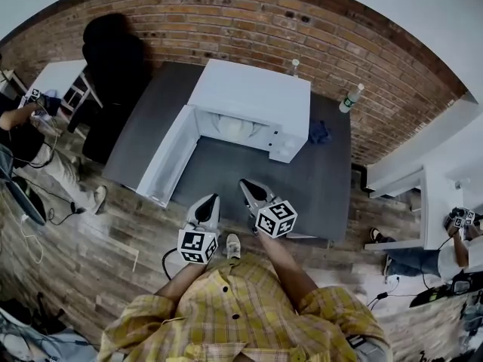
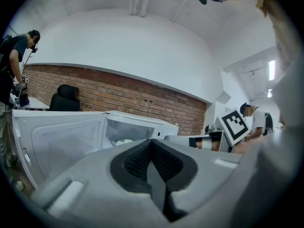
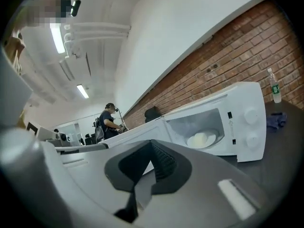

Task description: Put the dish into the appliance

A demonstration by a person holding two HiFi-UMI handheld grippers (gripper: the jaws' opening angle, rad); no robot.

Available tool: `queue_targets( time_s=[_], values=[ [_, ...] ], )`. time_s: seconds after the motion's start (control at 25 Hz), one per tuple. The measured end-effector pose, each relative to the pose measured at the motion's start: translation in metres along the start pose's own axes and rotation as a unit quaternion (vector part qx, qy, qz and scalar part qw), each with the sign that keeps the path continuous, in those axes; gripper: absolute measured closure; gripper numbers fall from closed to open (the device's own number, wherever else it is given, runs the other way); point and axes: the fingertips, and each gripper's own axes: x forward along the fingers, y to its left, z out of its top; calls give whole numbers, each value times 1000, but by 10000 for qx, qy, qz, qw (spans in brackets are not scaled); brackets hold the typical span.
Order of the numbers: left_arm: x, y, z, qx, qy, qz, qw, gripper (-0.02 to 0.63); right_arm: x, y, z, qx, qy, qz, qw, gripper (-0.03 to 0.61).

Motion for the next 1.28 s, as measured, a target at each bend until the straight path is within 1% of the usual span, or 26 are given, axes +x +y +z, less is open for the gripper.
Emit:
queue_targets(
  time_s=[0.24, 0.4, 0.48, 0.92, 1.12, 1.28],
  values=[
    [-6, 0, 1, 65, -32, 7, 10000, 615, -10, 19, -6, -508, 33, 18, 9987, 575],
    [-8, -3, 0, 248, -14, -6, 9997, 615, -14, 30, -9, -674, -11, 21, 9977, 575],
    [-10, -4, -2, 273, -9, -18, 9996, 615, -17, 34, -9, -751, -38, 0, 9972, 575],
    [-13, -4, -5, 268, 11, -56, 9996, 616, -29, 41, -7, -914, -99, -230, 9955, 577],
    [-14, -2, -7, 328, 27, 18, 9995, 616, -31, 43, -7, -968, -105, -256, 9949, 577],
    [-13, 0, -4, 356, 3, 62, 9993, 617, -33, 38, -5, -995, -116, -368, 9943, 577]
  ],
)
